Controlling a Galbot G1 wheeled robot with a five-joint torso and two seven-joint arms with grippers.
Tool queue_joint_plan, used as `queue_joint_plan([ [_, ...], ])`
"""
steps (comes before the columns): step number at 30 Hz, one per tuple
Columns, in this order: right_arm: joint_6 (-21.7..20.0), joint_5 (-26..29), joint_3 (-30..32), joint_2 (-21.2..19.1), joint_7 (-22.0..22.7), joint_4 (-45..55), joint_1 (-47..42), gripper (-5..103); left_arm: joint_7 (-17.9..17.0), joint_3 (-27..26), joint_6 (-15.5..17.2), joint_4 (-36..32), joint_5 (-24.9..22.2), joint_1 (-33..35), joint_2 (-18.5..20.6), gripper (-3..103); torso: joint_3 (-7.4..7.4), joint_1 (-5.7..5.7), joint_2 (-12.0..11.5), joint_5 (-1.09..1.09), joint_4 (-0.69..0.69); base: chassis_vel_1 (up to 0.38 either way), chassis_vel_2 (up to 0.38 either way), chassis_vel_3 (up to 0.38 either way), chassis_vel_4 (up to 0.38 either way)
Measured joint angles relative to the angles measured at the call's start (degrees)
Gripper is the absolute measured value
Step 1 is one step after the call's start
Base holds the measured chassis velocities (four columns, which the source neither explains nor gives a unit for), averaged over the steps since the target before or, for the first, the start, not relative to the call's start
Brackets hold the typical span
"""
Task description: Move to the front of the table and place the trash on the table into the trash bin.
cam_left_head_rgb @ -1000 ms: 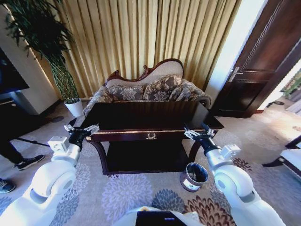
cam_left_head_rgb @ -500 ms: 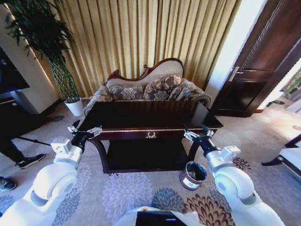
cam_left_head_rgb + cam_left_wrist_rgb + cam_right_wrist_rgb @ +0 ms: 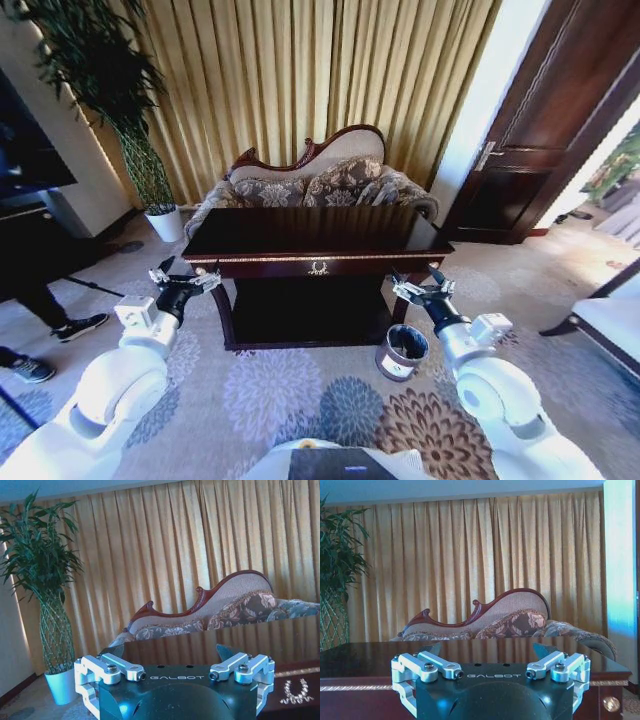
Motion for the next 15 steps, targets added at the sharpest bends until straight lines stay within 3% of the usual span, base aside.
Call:
queue_joint_plan([
  [15,0.16,-0.7,0.22,0.86,0.0,-0.09,-0.84,100,0.2,0.27,-0.89,0.6,0.46,-0.26,-0.09,100,0.0,0.02,0.0,-0.01,0.01,0.179,-0.178,-0.185,0.179],
])
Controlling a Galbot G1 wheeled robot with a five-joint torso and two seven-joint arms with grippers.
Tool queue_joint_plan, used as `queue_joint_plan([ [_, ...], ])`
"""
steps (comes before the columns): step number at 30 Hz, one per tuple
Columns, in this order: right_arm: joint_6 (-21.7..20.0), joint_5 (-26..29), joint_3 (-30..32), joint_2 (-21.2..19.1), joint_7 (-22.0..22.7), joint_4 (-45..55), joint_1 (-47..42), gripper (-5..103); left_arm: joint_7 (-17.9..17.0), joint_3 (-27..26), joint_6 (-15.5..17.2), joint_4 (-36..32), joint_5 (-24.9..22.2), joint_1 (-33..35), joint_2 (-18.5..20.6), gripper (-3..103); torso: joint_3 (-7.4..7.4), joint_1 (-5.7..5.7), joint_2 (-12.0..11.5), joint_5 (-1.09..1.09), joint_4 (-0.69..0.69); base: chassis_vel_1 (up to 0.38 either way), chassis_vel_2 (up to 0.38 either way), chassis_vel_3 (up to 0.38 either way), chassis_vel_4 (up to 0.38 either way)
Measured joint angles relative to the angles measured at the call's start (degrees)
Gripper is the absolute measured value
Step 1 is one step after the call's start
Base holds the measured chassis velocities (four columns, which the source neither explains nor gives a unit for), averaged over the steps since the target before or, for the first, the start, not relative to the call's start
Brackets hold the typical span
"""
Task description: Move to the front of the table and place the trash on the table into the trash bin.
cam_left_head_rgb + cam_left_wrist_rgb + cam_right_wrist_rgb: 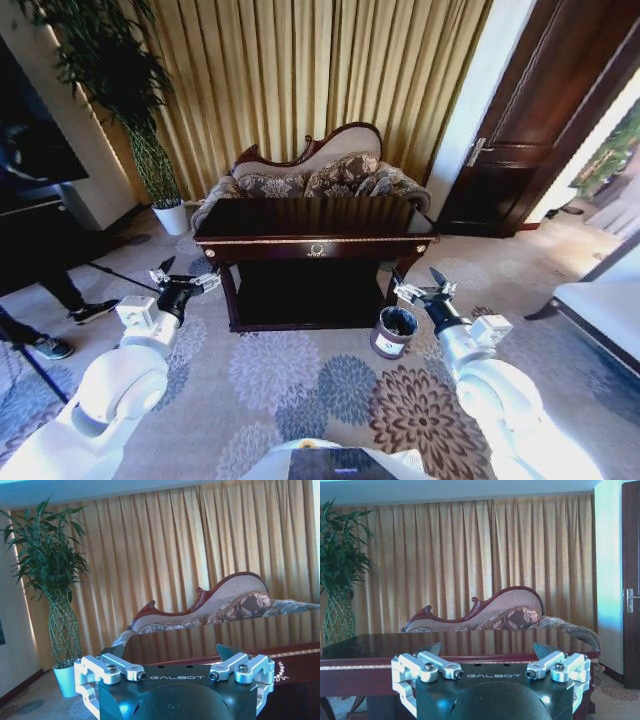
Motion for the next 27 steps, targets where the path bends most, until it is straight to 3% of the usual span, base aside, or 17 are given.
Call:
queue_joint_plan([
  [27,0.73,-0.34,0.14,0.94,0.07,0.19,-0.66,100,0.16,1.1,-1.39,0.39,0.85,0.06,0.08,100,0.02,0.02,-0.01,0.01,-0.01,0.179,-0.175,-0.179,0.183],
])
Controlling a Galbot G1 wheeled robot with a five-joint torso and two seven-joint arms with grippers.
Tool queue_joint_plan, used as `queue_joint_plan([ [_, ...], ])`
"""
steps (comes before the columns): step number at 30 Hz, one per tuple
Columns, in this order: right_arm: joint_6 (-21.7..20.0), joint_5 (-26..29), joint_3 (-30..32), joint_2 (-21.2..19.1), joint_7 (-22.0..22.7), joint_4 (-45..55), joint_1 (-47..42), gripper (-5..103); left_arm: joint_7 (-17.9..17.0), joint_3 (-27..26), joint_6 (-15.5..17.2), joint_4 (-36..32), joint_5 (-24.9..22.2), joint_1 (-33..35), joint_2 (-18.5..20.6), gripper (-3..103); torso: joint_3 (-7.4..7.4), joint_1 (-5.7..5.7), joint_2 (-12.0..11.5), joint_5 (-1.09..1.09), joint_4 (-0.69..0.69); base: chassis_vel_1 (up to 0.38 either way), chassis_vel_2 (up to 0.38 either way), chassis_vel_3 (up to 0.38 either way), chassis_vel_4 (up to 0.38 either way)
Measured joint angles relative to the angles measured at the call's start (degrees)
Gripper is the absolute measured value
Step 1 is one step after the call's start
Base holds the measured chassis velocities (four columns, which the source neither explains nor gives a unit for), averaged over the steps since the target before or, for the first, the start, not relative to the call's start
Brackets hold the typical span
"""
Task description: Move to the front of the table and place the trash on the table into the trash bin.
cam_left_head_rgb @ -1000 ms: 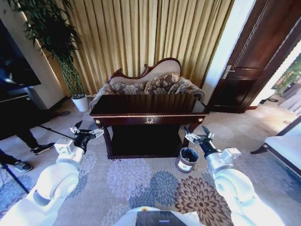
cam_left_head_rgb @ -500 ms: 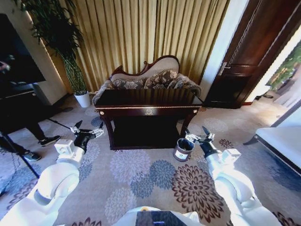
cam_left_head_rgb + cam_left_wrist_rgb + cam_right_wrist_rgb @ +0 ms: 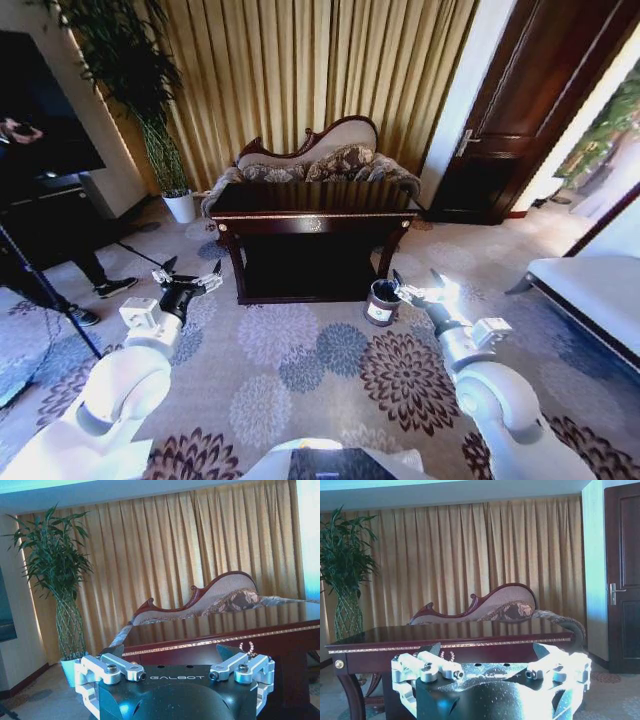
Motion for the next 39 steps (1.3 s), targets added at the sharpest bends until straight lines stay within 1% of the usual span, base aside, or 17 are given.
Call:
queue_joint_plan([
  [6,0.04,-0.09,0.01,0.09,0.04,0.05,-0.07,100,-0.03,0.0,-0.46,0.01,-0.02,0.0,0.0,100,-0.02,-0.02,0.01,0.0,0.03,0.17,-0.161,-0.128,0.203],
  [8,0.05,-0.3,-0.01,0.12,0.06,0.05,-0.07,100,-0.05,0.0,-0.62,0.14,-0.04,0.0,-0.01,100,0.0,0.0,0.0,0.02,0.02,0.192,-0.177,-0.182,0.189],
  [10,0.05,-0.41,-0.03,0.14,0.07,0.05,-0.14,100,-0.05,0.0,-0.72,0.2,-0.06,0.02,-0.05,100,-0.01,-0.01,0.01,-0.02,-0.01,0.169,-0.193,-0.213,0.129],
  [13,0.5,-1.01,-0.29,0.25,0.07,-0.19,-0.22,100,-0.07,0.0,-0.78,0.21,-0.08,0.19,-0.27,100,-0.02,-0.03,0.02,0.0,-0.01,0.172,-0.121,-0.183,0.106],
  [14,0.77,-1.31,-0.38,0.3,0.06,-0.35,-0.22,100,-0.12,0.03,-0.78,0.21,-0.11,0.29,-0.38,100,-0.02,-0.04,0.02,-0.01,0.02,0.11,-0.074,-0.144,0.057],
  [17,1.23,-1.49,-0.46,0.35,-0.07,-0.44,-0.25,100,-0.21,0.14,-0.79,0.19,-0.16,0.36,-0.53,100,-0.03,-0.04,0.03,-0.02,0.03,0.088,-0.059,-0.11,0.057],
  [21,1.86,-1.96,-0.48,0.64,-0.22,-0.86,-0.35,100,-0.56,0.55,-1.35,0.12,-0.98,0.45,-1.12,100,0.0,0.0,0.0,0.01,0.0,0.0,0.0,0.0,0.0],
  [22,1.91,-2.08,-0.47,0.76,-0.22,-0.92,-0.43,100,-0.79,0.65,-1.82,0.08,-1.61,0.47,-1.39,100,0.01,0.02,-0.01,0.03,0.0,-0.024,0.017,0.053,-0.023],
  [24,1.95,-2.56,-0.32,1.1,-0.23,-1.05,-0.79,100,-1.5,0.97,-3.46,0.09,-3.22,0.62,-2.26,100,0.01,0.02,-0.01,0.01,0.01,-0.008,0.003,0.026,-0.009],
  [25,1.95,-2.56,-0.32,1.1,-0.23,-1.05,-0.79,100,-1.5,0.97,-3.46,0.09,-3.22,0.62,-2.26,100,0.01,0.02,-0.01,0.01,0.01,0.0,0.0,0.0,0.0],
  [29,1.97,-2.64,-0.03,1.47,-0.24,-1.57,-1.24,100,-2.08,1.12,-7.31,0.14,-5.24,1.82,-4.89,100,-0.01,-0.01,0.0,-0.01,0.01,0.0,0.0,0.0,0.0],
  [30,1.97,-2.64,-0.03,1.47,-0.24,-1.57,-1.24,100,-2.08,1.12,-7.31,0.14,-5.24,1.82,-4.89,100,-0.01,-0.01,0.0,-0.01,0.01,0.0,0.0,0.0,0.0],
  [33,1.87,-1.97,-0.51,1.19,-0.2,-2.08,0.15,100,-2.17,0.9,-8.61,0.15,-5.35,2.83,-6.9,100,-0.01,-0.01,0.0,0.0,0.02,0.0,0.0,0.0,0.0],
  [39,1.04,-1.25,-1.15,0.78,0.38,-3.14,1.91,100,-2.47,0.55,-8.62,0.41,-5.07,2.98,-8.47,100,-0.01,-0.01,0.0,0.0,0.01,0.0,0.0,0.0,0.0],
])
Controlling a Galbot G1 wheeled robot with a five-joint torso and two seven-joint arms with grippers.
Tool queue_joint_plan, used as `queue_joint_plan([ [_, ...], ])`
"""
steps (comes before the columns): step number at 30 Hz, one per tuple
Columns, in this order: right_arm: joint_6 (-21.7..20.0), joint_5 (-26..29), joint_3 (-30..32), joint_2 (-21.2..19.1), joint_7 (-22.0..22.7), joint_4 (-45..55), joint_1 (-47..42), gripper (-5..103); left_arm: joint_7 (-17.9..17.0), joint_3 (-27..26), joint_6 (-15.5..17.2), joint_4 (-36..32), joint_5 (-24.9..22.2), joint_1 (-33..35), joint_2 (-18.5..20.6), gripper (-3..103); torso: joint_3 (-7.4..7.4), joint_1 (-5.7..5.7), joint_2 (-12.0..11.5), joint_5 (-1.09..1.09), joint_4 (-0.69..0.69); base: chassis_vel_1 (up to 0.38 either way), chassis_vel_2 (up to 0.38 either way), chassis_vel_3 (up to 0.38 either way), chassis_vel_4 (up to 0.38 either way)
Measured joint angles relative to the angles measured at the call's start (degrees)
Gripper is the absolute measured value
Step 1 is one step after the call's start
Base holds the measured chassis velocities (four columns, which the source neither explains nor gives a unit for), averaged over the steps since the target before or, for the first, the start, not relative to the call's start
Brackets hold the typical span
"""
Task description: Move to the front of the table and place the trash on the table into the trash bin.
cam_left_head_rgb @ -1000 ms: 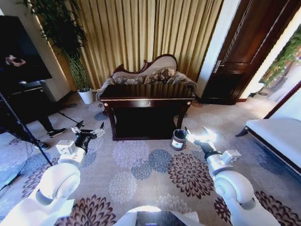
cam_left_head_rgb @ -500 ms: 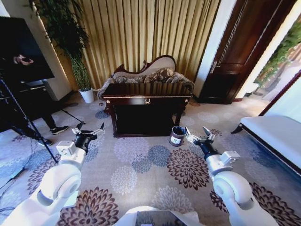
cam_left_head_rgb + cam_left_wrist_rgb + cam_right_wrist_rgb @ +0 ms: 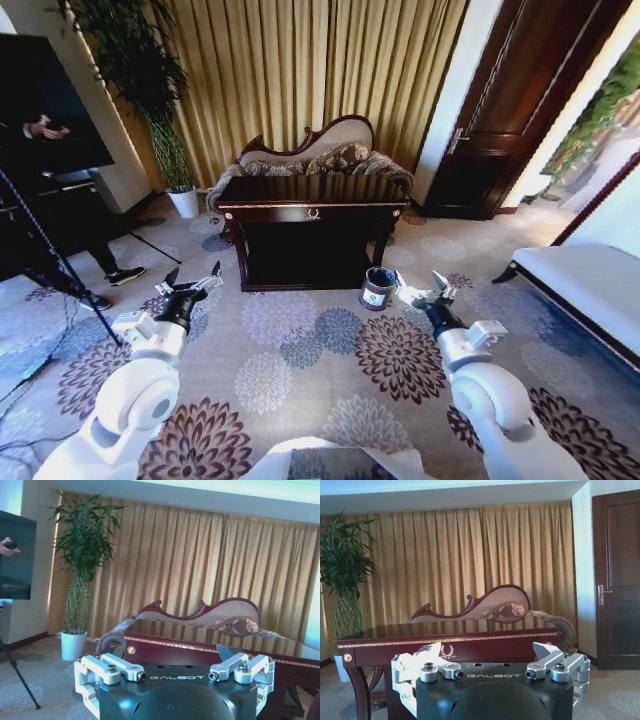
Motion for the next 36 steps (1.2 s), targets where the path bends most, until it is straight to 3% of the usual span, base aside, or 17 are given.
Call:
queue_joint_plan([
  [36,-0.54,-0.66,0.41,-0.4,0.87,-0.99,0.2,100,-0.04,-0.28,1.28,0.62,1.56,-0.33,-0.25,100,0.0,0.0,0.0,0.0,0.0,0.0,0.0,0.0,0.0],
])
